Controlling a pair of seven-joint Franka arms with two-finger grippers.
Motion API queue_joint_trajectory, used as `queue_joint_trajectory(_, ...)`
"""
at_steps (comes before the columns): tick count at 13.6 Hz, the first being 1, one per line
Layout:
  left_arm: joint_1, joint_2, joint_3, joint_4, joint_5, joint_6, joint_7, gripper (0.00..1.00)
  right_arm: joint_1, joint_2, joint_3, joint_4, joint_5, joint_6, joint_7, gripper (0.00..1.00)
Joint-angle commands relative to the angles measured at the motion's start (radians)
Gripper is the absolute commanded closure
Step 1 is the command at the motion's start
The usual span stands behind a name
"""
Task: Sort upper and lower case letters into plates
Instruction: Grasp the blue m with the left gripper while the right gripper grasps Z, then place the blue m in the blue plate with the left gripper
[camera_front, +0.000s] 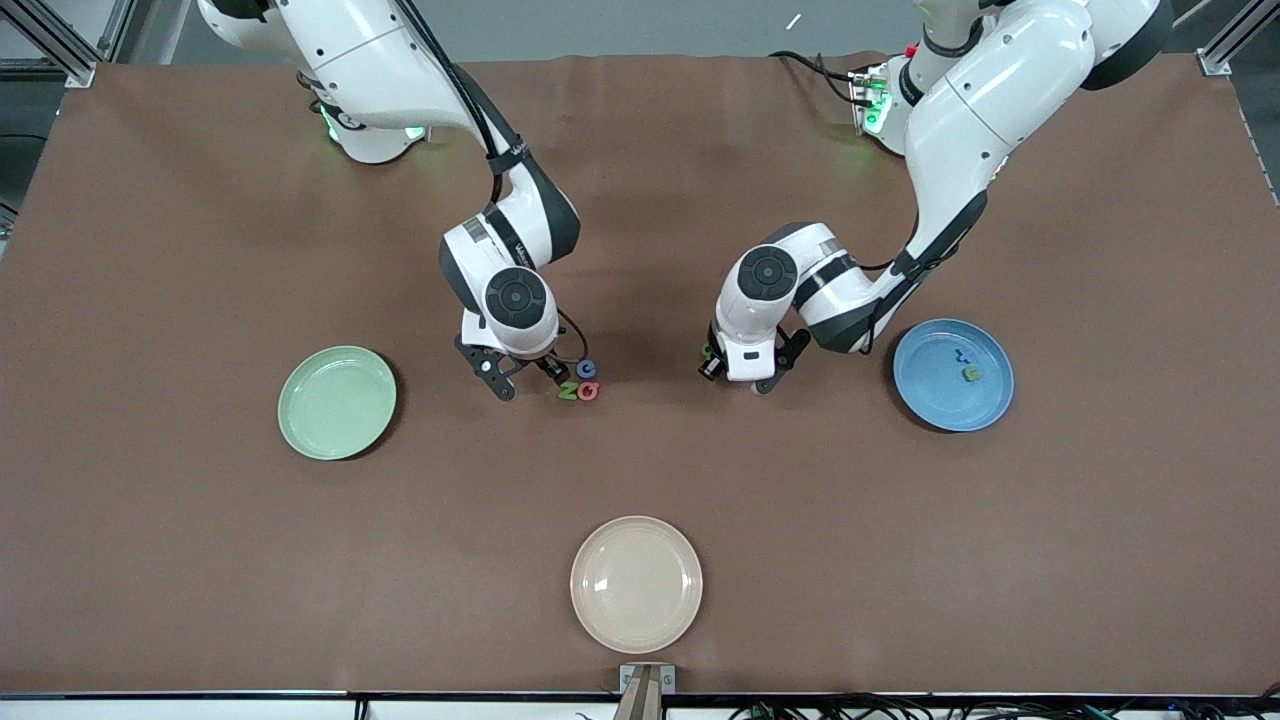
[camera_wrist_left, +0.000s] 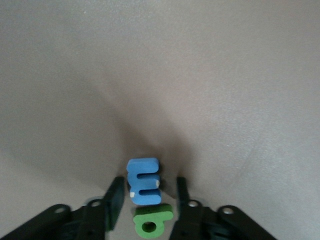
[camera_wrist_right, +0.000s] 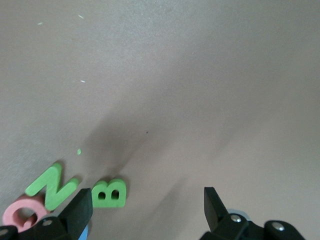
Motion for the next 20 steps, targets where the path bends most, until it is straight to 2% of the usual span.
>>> queue_joint_trajectory(1, -0.024, 0.013, 0.025, 0.014, 0.024, 0.004, -0.017, 0.81, 0.012, 0.044, 0.002, 0.016, -0.015, -0.006, -0.004, 0.02)
queue_joint_trajectory(3, -0.02, 0.006, 0.025, 0.014, 0.025, 0.004, -0.016, 0.88, 0.024, 0.072, 0.002, 0.016, -0.027, 0.015, 0.001, 0.02)
queue_joint_trajectory(8, 0.026, -0.053, 0.024, 0.015, 0.041, -0.028, -0.002, 0.92, 0.021, 0.102, 0.002, 0.042, -0.027, 0.056, 0.006, 0.02)
queue_joint_trajectory(10, 0.035, -0.095, 0.021, 0.015, 0.036, -0.071, 0.051, 0.92, 0.021, 0.124, 0.002, 0.075, -0.026, 0.056, 0.007, 0.02)
queue_joint_trajectory(13, 0.106, -0.14, -0.011, -0.005, 0.027, -0.115, 0.175, 0.92, 0.015, 0.142, 0.002, 0.121, -0.026, 0.053, 0.001, 0.02)
queue_joint_trajectory(15, 0.217, -0.149, -0.095, -0.032, 0.027, -0.167, 0.298, 0.92, 0.009, 0.142, 0.002, 0.14, -0.026, 0.05, -0.002, 0.02)
queue_joint_trajectory(17, 0.378, -0.151, -0.225, -0.069, 0.027, -0.221, 0.404, 0.92, 0.006, 0.142, 0.002, 0.16, -0.027, 0.052, -0.008, 0.02)
queue_joint_trajectory(20, 0.604, -0.185, -0.385, -0.139, 0.03, -0.308, 0.606, 0.92, -0.017, 0.139, 0.002, 0.207, -0.023, 0.044, -0.034, 0.02)
